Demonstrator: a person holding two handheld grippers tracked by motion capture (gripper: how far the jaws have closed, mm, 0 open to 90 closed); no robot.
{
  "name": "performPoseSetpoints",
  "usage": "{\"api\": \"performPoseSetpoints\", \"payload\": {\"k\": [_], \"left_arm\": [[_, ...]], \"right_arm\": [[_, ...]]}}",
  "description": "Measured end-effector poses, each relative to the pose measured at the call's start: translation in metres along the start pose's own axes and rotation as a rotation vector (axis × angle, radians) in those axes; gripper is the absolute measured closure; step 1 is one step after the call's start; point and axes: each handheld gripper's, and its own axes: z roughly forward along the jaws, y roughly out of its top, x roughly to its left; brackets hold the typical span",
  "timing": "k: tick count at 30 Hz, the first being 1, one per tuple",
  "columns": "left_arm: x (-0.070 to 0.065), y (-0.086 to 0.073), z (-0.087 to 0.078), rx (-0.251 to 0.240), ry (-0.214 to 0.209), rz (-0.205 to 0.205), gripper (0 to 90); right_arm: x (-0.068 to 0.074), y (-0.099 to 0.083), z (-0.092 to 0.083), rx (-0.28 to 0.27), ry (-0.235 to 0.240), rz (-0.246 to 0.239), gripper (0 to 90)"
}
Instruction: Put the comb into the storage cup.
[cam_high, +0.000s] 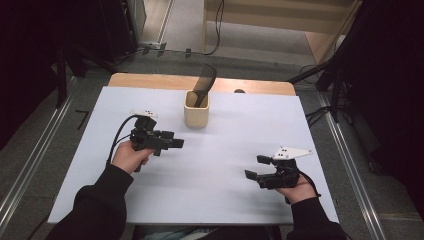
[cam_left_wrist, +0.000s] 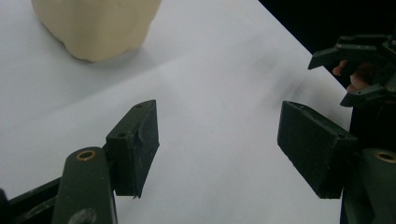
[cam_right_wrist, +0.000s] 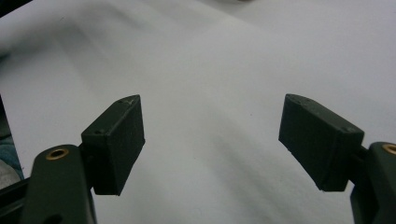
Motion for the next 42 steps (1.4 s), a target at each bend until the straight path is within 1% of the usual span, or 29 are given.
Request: {"api": "performPoseSetpoints", "payload": {"k": [7, 12, 16, 21, 28, 34, 37, 40, 42], "left_arm": [[-0.005, -0.007, -0.002, 0.009, -0.012, 0.006, 29.7], [-0.010, -0.013, -0.004, 0.024, -0.007, 0.019, 29.7], [-0.013, -0.018, -0.005, 0.029, -0.013, 0.020, 29.7], [-0.015, -0.023, -0.005, 0.036, -0.007, 0.025, 29.7], [-0.018, -0.032, -0.008, 0.039, -0.008, 0.022, 29.7], [-0.020, -0.039, -0.010, 0.052, -0.007, 0.019, 29.7], [-0.021, -0.043, -0.012, 0.047, -0.007, 0.013, 29.6], [-0.023, -0.047, -0.014, 0.049, -0.009, 0.016, 29.6], [-0.024, -0.050, -0.015, 0.059, -0.001, 0.019, 29.6]], "right_arm": [[0.000, 0.000, 0.001, 0.004, 0.005, -0.002, 20.7], [0.000, 0.000, 0.002, 0.005, 0.004, -0.001, 20.6], [0.000, 0.000, 0.002, 0.006, 0.004, -0.001, 20.6], [0.000, 0.000, 0.002, 0.007, 0.002, 0.003, 20.6], [-0.001, 0.000, 0.003, 0.010, -0.005, 0.002, 20.6], [-0.001, 0.000, 0.003, 0.012, -0.006, 0.004, 20.7], [-0.001, 0.000, 0.003, 0.015, -0.005, 0.003, 20.6], [-0.001, 0.000, 0.003, 0.017, -0.006, 0.005, 20.7], [-0.001, 0.000, 0.004, 0.019, -0.003, 0.005, 20.7]]}}
